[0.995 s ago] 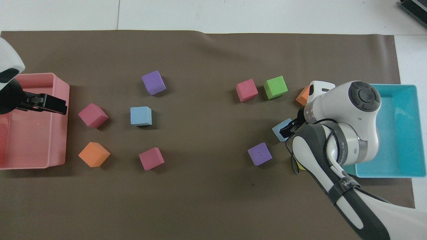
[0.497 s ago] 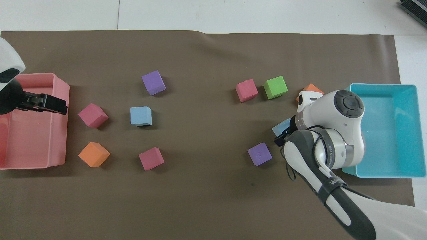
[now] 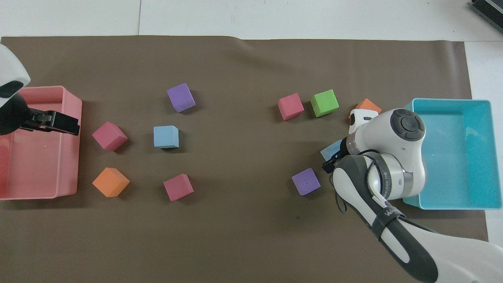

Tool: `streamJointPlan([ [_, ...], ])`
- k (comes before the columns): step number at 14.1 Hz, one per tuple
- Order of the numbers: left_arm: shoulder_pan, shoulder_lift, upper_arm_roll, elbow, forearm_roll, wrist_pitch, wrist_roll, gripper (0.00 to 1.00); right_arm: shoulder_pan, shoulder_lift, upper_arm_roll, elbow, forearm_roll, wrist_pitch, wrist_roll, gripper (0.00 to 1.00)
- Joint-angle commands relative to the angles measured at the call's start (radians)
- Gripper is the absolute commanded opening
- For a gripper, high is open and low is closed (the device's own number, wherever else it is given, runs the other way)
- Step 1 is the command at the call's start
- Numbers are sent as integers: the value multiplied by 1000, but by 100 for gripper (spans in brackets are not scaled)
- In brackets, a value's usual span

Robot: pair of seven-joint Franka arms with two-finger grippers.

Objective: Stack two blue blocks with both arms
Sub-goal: 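Close the right gripper on the light-blue cube and lift it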

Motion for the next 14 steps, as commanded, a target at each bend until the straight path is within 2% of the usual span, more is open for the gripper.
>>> streamJointPlan([
  [1, 21, 1, -3, 16, 11, -19, -6, 100, -4, 0, 2, -22, 35, 31, -48, 100],
  [3, 26, 1, -5, 16, 11, -19, -6, 100, -4, 0, 2, -22, 35, 31, -41, 99],
  [4, 26, 1, -5, 15, 11, -21, -6, 100, -4, 0, 2, -22, 35, 31, -38, 82],
  [5, 26, 0, -5, 16, 11, -21, -6, 100, -5, 0, 1, -20, 35, 31, -36, 48],
  [6, 26, 1, -5, 16, 11, -21, -6, 100, -5, 1, 1, -20, 35, 29, -30, 0],
  [14, 26, 1, -5, 16, 11, -21, -6, 100, -7, -11, -1, -5, 35, -5, 25, 0],
])
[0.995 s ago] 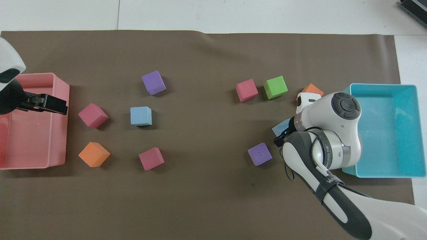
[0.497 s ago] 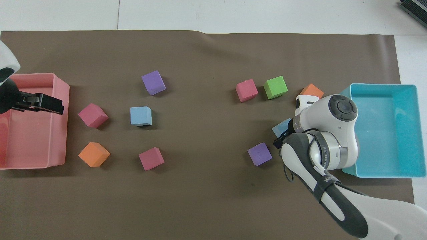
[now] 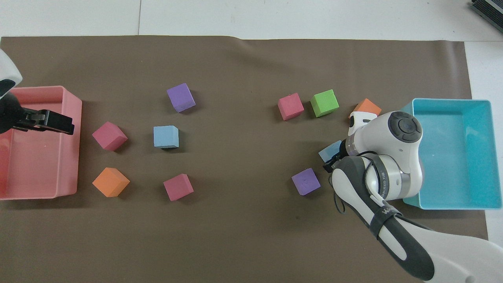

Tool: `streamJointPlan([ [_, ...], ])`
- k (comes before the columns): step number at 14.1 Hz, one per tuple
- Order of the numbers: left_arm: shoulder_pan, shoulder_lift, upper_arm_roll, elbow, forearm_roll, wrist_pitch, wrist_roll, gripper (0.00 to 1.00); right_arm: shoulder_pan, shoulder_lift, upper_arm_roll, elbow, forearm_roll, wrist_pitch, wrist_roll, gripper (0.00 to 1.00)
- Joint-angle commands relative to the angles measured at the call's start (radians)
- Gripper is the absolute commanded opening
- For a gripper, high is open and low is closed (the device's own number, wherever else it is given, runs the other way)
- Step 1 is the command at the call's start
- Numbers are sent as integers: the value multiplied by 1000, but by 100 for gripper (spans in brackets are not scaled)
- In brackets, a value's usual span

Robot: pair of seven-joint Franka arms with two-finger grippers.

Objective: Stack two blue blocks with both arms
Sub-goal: 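Close the right gripper on the light-blue cube and lift it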

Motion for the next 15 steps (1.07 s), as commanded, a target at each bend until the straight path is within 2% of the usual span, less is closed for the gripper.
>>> streamJointPlan([
  [1, 13, 1, -11, 16, 11, -21, -6, 100, -13, -34, 2, 13, 30, -39, 10, 0],
  [5, 13, 1, -11, 16, 11, -21, -6, 100, -33, -149, -6, 66, 13, -198, 173, 0],
  [7, 13, 1, -11, 15, 11, -21, -6, 100, -41, -172, -7, 99, 10, -263, 265, 0],
  [10, 13, 1, -11, 16, 11, -21, -6, 100, -36, -153, -3, 179, 4, -334, 439, 0],
  [12, 13, 1, -11, 16, 11, -21, -6, 100, -7, -145, 2, 194, 2, -322, 542, 0],
  [15, 13, 1, -11, 15, 11, -21, -6, 100, 51, -84, 3, 269, 2, -325, 627, 0],
])
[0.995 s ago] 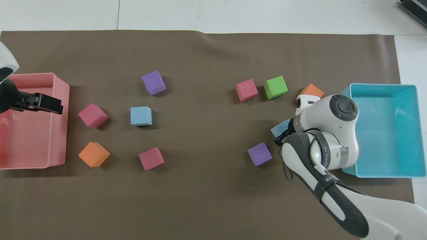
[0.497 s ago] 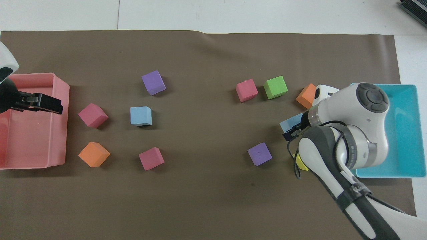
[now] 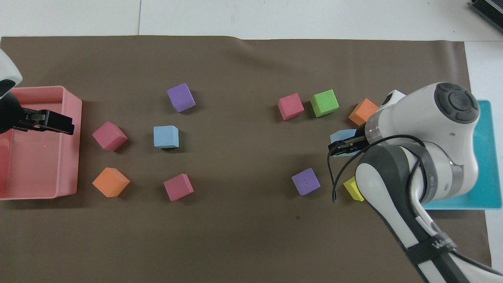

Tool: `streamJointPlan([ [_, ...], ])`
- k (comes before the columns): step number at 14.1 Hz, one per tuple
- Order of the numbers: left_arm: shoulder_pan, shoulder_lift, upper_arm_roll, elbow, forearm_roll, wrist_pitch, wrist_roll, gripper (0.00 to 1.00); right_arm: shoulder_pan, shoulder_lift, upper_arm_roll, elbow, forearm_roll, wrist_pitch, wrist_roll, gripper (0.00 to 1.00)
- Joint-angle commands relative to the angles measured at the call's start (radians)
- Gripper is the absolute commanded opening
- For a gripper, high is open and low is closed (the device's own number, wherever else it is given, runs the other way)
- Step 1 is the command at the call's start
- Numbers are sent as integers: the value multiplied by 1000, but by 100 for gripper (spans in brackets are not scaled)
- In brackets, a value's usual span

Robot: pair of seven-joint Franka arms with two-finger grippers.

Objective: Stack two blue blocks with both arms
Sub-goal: 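Carry the light-blue cube to the table center and lower it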

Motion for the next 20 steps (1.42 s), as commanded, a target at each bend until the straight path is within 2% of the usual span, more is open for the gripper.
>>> streamJointPlan([
  [1, 13, 0, -11, 16, 11, -21, -6, 100, 56, 80, 3, 99, 3, -10, 103, 0],
  [5, 13, 1, -11, 16, 11, -21, -6, 100, 151, 144, 5, 155, 17, 13, 235, 0],
  [9, 13, 1, -11, 15, 11, -21, -4, 100, 243, 205, 6, 159, 20, 100, 344, 0],
  [14, 13, 1, -11, 16, 11, -21, -6, 100, 369, 325, 6, 204, 15, 195, 481, 0],
  [16, 13, 1, -11, 16, 11, -21, -6, 100, 393, 341, 6, 202, 18, 265, 493, 0],
  [20, 13, 1, -11, 16, 11, -21, -6, 100, 433, 394, 8, 196, 18, 332, 469, 0],
])
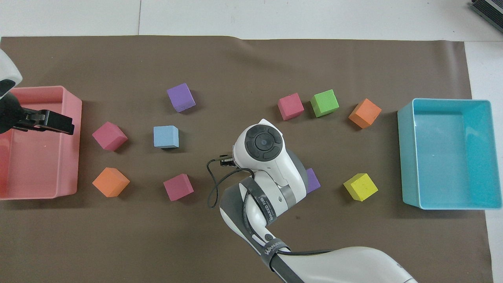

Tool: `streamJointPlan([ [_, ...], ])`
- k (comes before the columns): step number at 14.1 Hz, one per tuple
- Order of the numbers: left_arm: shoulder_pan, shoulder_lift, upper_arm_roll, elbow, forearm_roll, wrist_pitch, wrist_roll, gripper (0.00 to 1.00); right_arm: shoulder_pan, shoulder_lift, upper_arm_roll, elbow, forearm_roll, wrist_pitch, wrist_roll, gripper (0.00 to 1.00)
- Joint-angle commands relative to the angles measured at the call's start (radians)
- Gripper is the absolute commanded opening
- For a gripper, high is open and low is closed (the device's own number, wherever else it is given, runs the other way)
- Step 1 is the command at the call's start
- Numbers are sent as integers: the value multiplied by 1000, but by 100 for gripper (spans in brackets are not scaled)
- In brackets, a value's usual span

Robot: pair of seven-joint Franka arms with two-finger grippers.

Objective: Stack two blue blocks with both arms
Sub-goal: 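Carry the light-blue cube to the table center and lower it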

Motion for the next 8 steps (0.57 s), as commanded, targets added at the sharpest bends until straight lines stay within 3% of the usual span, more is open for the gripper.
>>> streamJointPlan([
  [1, 13, 0, -11, 16, 11, -21, -6, 100, 18, 30, -2, 12, 18, 23, -47, 0],
  [8, 13, 1, -11, 16, 11, -21, -6, 100, 19, 24, -2, -25, 21, 12, -119, 0],
])
